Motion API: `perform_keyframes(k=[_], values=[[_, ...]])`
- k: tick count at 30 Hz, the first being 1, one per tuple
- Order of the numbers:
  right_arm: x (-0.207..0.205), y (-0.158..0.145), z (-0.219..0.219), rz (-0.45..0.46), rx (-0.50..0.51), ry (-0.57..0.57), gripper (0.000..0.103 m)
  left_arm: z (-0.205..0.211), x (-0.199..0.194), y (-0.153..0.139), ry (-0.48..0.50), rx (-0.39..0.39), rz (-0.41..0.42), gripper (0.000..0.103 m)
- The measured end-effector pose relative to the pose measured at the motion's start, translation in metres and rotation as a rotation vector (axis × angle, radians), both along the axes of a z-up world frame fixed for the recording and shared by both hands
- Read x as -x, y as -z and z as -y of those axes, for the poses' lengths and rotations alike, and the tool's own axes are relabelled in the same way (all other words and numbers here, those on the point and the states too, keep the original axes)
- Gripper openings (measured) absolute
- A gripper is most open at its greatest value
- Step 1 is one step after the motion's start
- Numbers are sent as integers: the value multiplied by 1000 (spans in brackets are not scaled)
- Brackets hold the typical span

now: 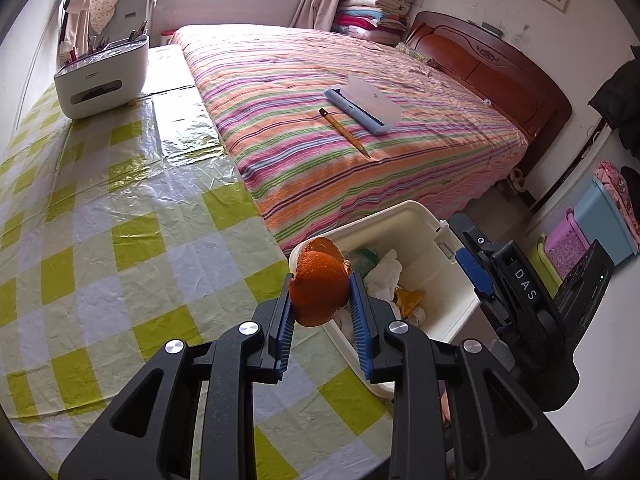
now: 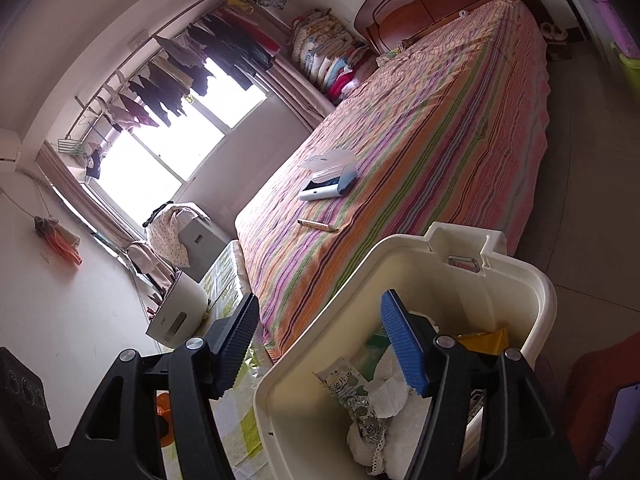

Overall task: Collect trash
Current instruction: 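Lower the orange peel into the white bin and open the left tool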

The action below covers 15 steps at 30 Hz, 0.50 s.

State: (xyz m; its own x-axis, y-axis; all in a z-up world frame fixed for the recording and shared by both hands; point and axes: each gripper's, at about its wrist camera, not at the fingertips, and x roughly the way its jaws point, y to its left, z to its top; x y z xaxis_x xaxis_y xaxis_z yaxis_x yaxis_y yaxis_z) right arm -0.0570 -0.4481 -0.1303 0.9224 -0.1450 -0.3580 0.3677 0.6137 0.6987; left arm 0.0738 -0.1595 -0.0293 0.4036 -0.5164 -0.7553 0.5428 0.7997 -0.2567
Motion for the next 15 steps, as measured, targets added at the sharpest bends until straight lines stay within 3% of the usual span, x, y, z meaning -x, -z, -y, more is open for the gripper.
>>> perform_keyframes(k=[15], values=[[27,-3,25,94,-60,130,63,74,-15,20,129,-27,-86,29]])
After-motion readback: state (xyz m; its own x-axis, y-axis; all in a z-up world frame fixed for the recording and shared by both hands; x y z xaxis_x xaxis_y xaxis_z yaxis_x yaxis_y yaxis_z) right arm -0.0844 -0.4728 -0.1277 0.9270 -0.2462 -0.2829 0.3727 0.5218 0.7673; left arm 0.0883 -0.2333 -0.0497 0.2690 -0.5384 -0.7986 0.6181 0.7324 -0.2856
